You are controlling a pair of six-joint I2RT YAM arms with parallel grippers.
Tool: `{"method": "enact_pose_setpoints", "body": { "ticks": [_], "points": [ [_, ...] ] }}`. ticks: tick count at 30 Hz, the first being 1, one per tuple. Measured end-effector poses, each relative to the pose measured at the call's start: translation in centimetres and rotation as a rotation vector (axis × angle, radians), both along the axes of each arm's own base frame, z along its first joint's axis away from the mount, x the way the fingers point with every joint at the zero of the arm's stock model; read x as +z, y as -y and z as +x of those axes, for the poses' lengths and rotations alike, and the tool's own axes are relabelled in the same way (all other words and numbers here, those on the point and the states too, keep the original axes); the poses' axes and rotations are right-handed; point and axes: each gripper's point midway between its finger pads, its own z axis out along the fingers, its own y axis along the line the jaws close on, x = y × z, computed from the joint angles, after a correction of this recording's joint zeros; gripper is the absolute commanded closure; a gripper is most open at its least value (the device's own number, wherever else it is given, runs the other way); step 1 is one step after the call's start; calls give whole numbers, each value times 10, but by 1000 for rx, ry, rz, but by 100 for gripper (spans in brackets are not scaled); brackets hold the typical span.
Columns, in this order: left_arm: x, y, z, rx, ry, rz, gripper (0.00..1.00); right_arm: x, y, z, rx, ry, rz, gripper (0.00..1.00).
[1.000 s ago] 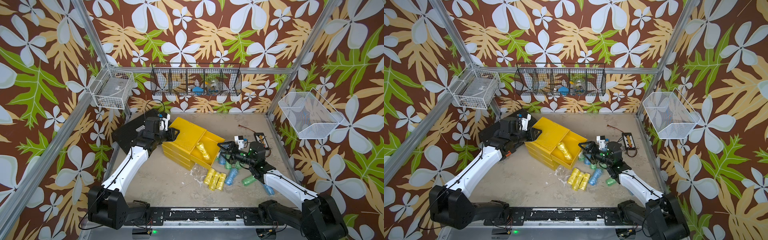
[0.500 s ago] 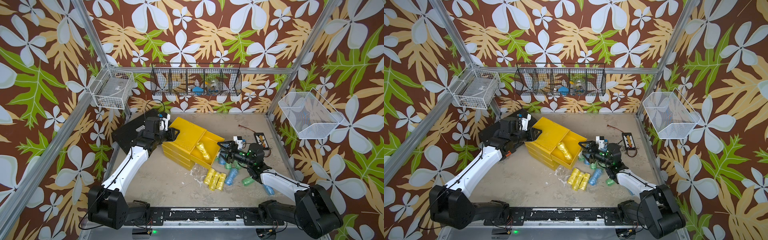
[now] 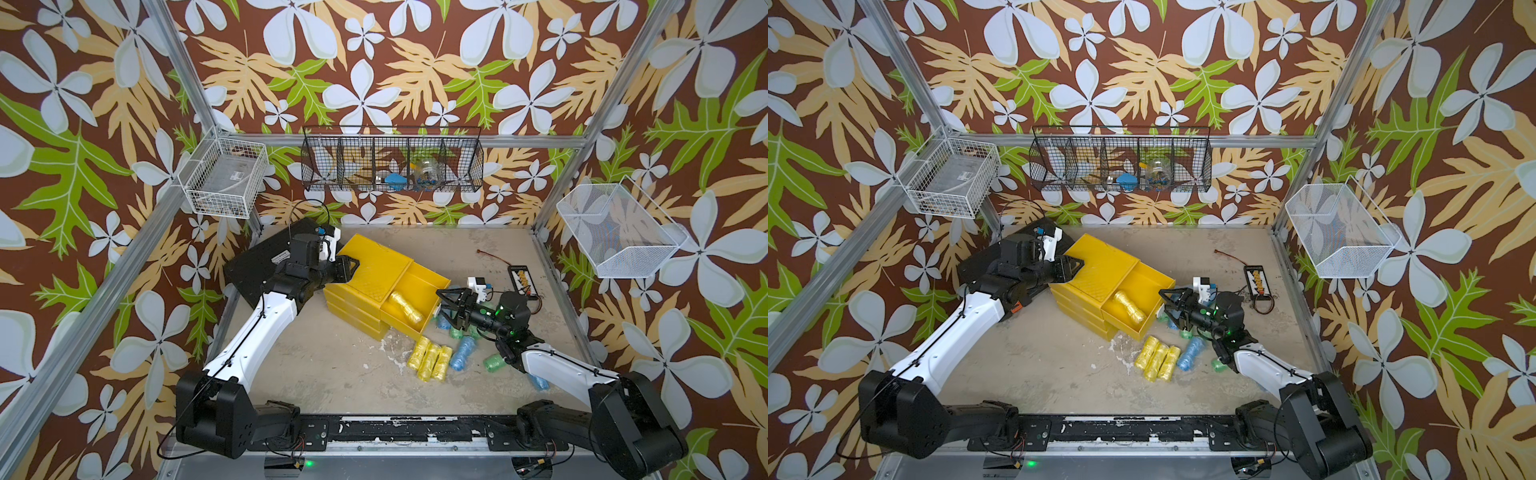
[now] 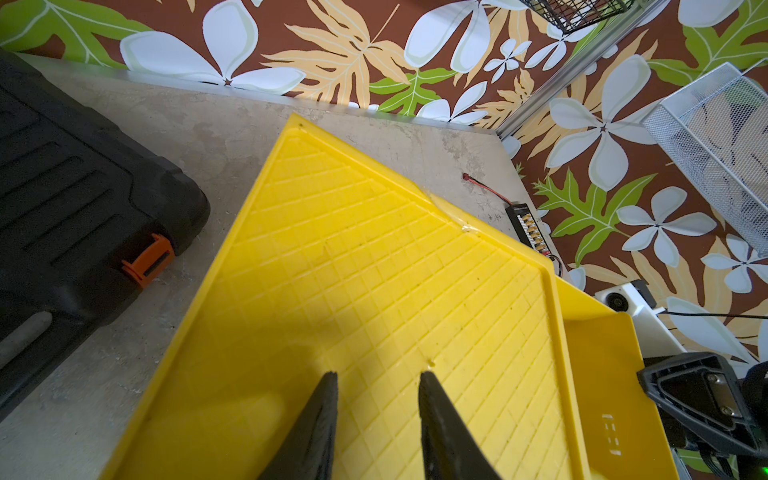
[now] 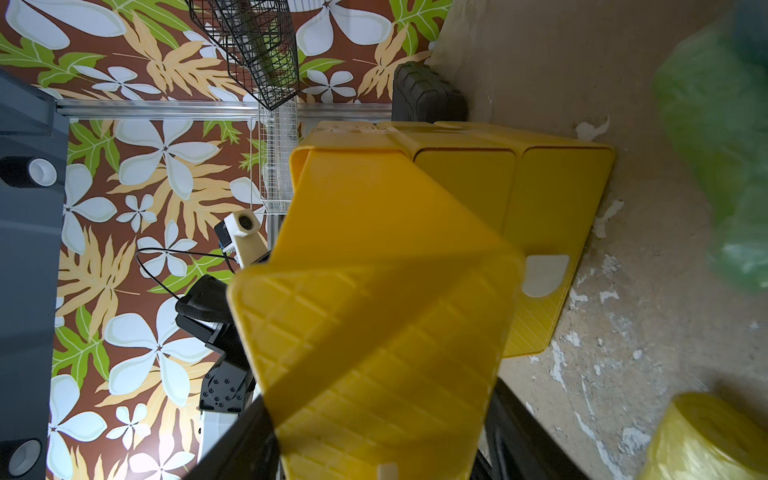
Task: Sort the rolls of trash bags by color and place them into the drawer
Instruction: Open the drawer in the storage box.
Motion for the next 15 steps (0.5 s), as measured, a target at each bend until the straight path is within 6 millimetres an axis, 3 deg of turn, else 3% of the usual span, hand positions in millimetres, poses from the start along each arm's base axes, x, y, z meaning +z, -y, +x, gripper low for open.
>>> {"method": "enact_pose_setpoints", "body": {
  "ticks": [10,15],
  "points": [
    [0,0,0,-2,2,2,64,1,14,-6,-26,8,-8,34],
    [0,0,0,-2,2,2,64,-1,16,-8,-25,3,-12,21]
  ]
}}
